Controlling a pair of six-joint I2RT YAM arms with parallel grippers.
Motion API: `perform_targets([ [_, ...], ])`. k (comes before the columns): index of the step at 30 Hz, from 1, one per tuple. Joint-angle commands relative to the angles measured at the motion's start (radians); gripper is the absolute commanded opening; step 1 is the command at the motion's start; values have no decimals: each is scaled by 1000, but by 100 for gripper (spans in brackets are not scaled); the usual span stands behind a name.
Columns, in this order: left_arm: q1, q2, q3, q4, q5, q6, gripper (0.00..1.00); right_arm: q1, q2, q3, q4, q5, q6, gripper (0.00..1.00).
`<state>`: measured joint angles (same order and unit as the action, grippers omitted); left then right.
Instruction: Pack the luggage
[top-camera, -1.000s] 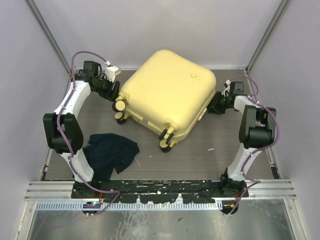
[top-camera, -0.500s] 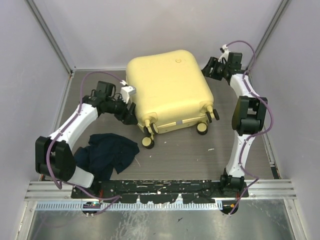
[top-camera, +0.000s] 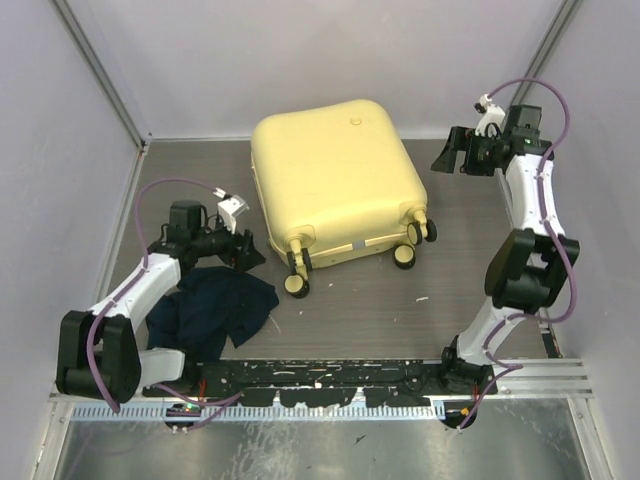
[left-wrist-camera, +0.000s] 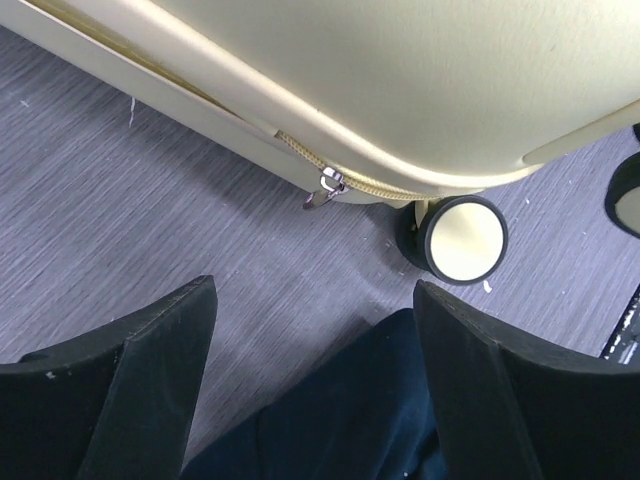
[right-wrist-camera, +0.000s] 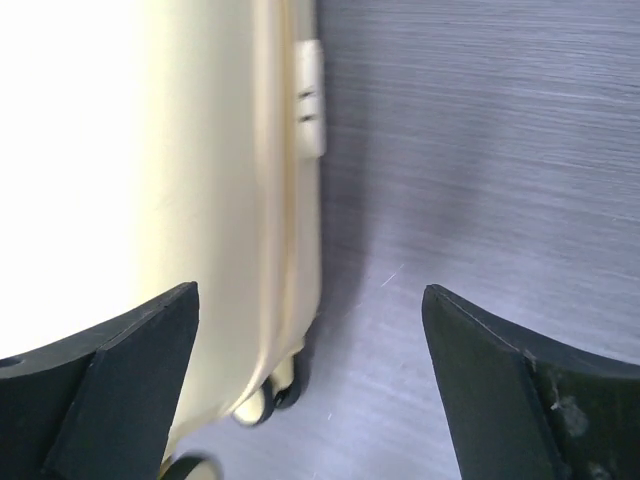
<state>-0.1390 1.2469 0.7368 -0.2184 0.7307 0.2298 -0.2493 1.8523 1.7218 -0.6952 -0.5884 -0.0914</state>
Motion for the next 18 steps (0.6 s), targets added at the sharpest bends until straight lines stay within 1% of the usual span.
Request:
perform_targets([
  [1,0,-18,-56,213,50,-3,81,31,-210,-59,-213,-49,-164,97],
  [4,-3,6,-91,273,72,-12,81,47,-293,-132,-262,-26,-191,100],
  [6,-4,15,-93,307,73,-12,78,83,-329,-176,-288,9,-207,100],
  [8,-4,56,-88,338,98,0,76,127,-358,-218,-291,59,-207,100],
  [12,-16,116,-55,367,121,-4,73,195,-369,-254,-304,155,-200,100],
  [15,-32,134,-54,417,115,-28,72,215,-363,-266,-312,179,-185,100],
  [18,-74,144,-67,496,79,-61,71,252,-360,-269,-322,192,-178,100],
])
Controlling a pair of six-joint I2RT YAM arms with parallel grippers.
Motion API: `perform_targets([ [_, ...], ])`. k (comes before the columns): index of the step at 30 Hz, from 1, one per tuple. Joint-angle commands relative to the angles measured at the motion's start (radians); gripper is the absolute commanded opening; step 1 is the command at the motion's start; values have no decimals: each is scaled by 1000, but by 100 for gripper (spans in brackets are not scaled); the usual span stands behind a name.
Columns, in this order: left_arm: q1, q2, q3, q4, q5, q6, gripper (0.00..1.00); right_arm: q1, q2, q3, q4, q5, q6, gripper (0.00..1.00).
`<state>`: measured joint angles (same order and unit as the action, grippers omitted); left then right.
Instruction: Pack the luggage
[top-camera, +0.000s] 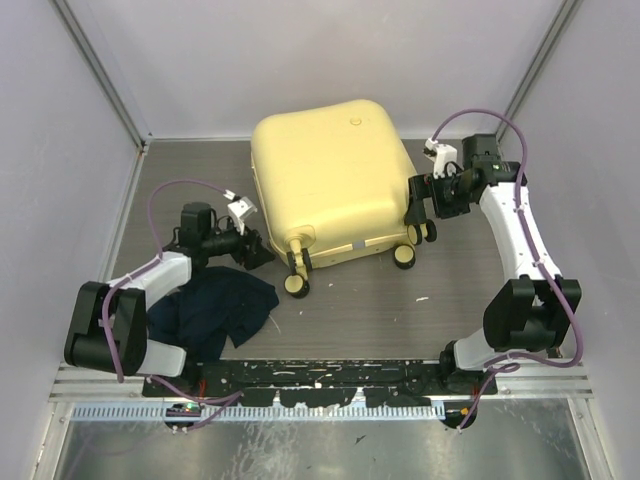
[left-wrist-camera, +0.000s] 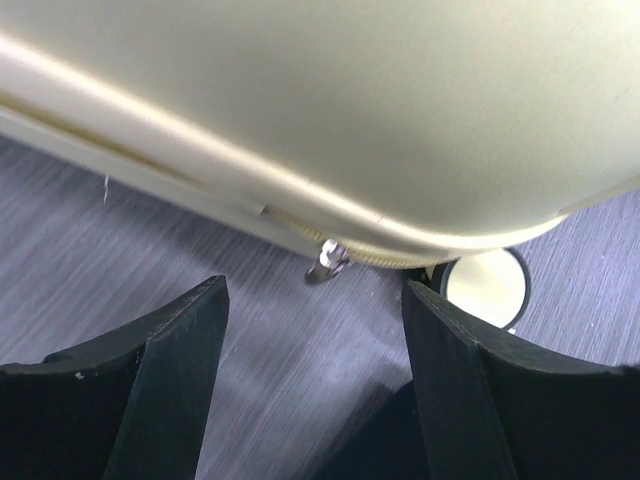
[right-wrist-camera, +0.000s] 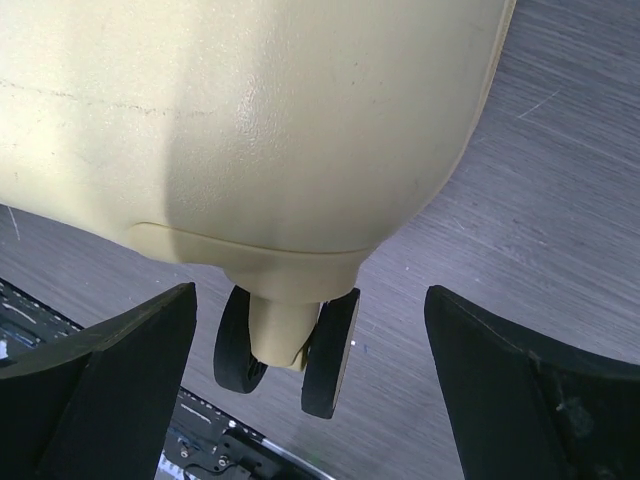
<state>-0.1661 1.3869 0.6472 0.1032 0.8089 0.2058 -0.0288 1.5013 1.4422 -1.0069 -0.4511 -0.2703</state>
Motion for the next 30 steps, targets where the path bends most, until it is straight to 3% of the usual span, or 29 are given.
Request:
perform_targets([
  [1,-55,9,24,181,-10,-42,70,43,-10,12,-15,59,2,100],
  [9,-103,46,30,270,-57,-73,66,95,2,15,-66,157,-35,93],
  [20,-238,278,291,372,-161,-121,57,38,122,176,-22,225,-75,55],
  [23,-249,301,318,390,-176,-142,57,2,145,189,-18,208,-118,56],
  [27,-254,256,245,392,-152,-153,61,-20,181,234,-51,172,-160,72],
  [30,-263,222,180,392,-153,-143,60,-19,189,247,-80,156,-190,76],
])
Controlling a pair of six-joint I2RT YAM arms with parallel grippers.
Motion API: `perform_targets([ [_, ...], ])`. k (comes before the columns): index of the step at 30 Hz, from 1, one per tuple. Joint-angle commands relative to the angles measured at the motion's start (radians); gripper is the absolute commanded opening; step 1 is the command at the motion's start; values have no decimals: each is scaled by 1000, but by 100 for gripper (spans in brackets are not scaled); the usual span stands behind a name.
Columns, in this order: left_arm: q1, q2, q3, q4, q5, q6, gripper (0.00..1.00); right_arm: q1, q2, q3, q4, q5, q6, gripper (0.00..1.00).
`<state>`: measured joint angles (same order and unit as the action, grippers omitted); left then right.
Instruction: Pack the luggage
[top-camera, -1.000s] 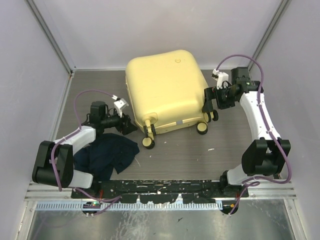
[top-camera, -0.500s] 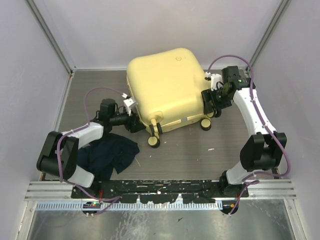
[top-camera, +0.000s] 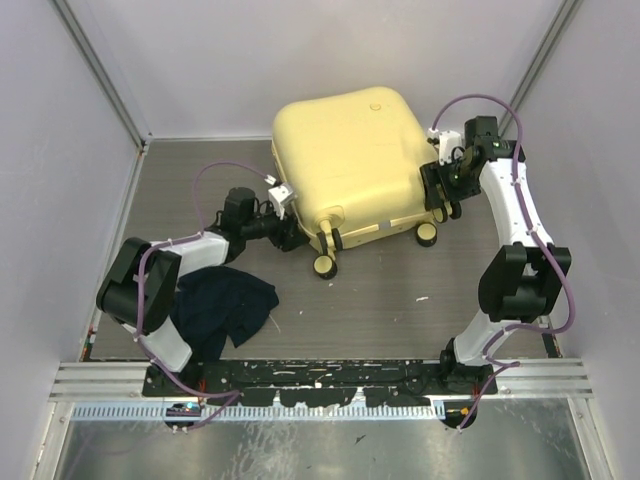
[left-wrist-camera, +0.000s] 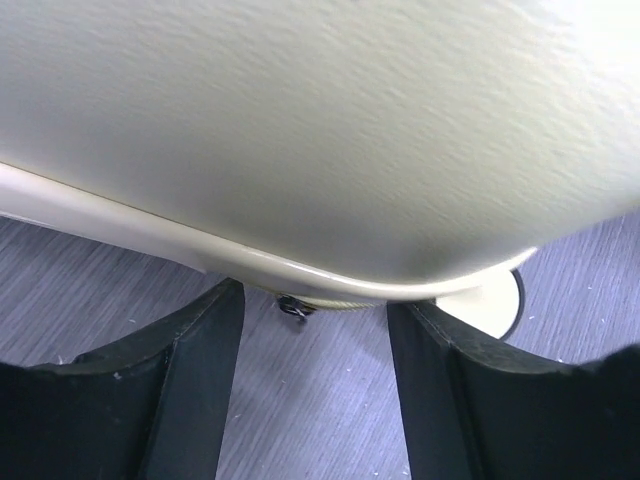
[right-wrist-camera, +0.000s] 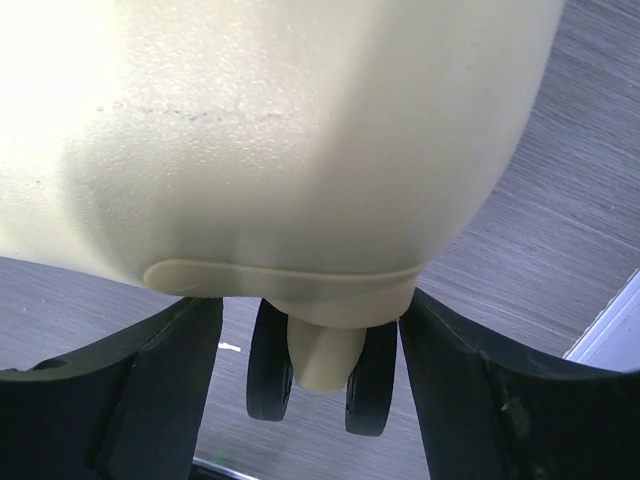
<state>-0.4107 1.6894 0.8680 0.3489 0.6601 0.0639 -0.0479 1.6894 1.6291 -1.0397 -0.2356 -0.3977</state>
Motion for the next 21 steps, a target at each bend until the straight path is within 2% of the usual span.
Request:
perform_targets([
  [1,-23,-83,-58,156,-16,3,58,2,-1,56,-57,-64,-64,76],
  [4,-28,-65,-87,220,-43,-7,54,2,-9,21,-38,-51,-58,67],
  [8,-30,-41,-109,303,-56,-5,46,2,0,19,-17,4,-50,40],
  [10,-32,-43,-129,322,-27,8,40,3,3,47,-20,13,-39,31],
  [16,-36,-19,-167,375,-5,13,29,2,7,76,-20,25,-29,11],
  [21,-36,-42,-202,404,-6,3,15,2,1,84,14,30,41,1],
])
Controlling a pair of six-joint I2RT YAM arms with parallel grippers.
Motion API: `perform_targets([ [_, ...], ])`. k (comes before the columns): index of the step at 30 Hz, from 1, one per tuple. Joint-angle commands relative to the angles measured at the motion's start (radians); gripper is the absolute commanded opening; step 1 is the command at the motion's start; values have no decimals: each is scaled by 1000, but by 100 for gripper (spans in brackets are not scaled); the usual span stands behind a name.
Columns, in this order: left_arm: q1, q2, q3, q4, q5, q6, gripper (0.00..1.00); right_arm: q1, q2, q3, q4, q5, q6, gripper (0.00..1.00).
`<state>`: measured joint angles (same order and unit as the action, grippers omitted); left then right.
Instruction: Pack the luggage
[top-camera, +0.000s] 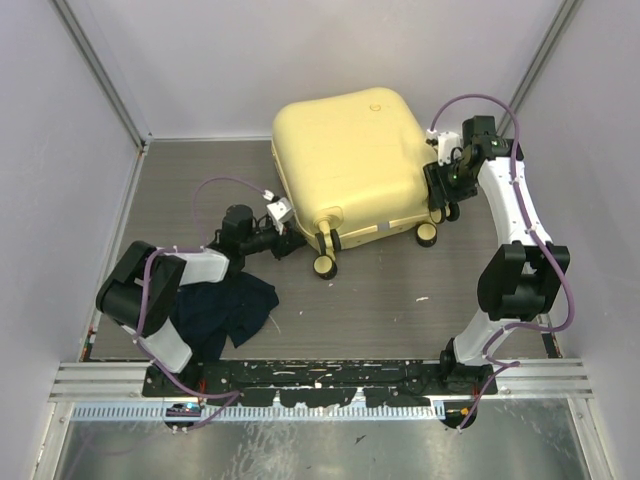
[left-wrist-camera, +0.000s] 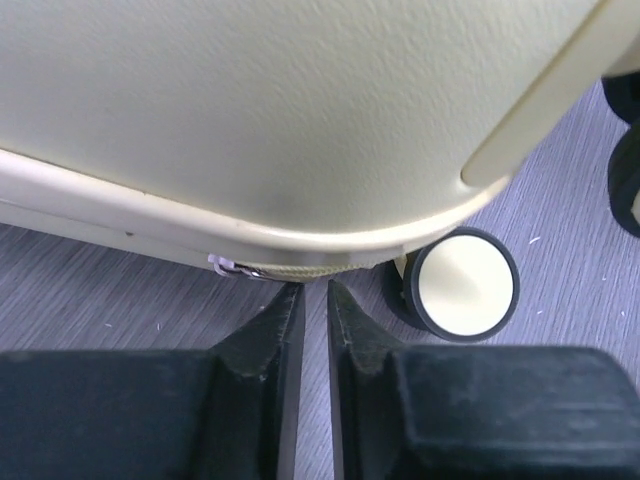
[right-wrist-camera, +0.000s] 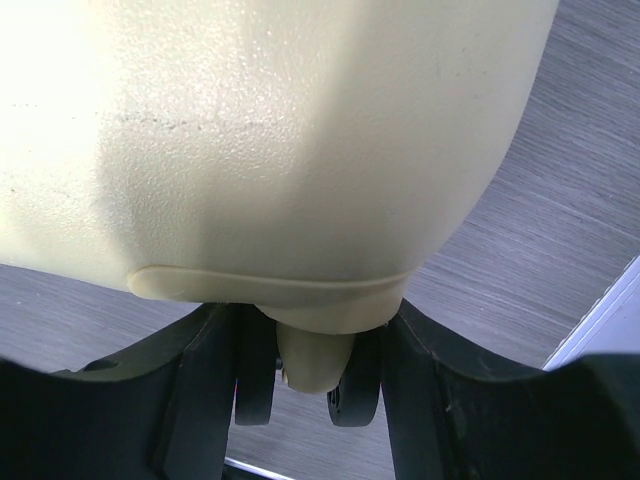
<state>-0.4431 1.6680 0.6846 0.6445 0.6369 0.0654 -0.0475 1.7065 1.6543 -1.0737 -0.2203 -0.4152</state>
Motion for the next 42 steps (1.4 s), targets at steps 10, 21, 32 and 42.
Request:
perform_targets([
  [10,-2,-47,-56,130,-135,-39,8,1,-8,105,74,5,88,0],
  [21,14,-80,-57,116,-149,32,34,-3,-4,103,84,-9,80,1],
  [32,11,-7,33,113,-127,59,30,-3,18,200,86,-90,120,1],
  [42,9,10,33,144,-65,47,0,-3,43,172,87,-76,121,1],
])
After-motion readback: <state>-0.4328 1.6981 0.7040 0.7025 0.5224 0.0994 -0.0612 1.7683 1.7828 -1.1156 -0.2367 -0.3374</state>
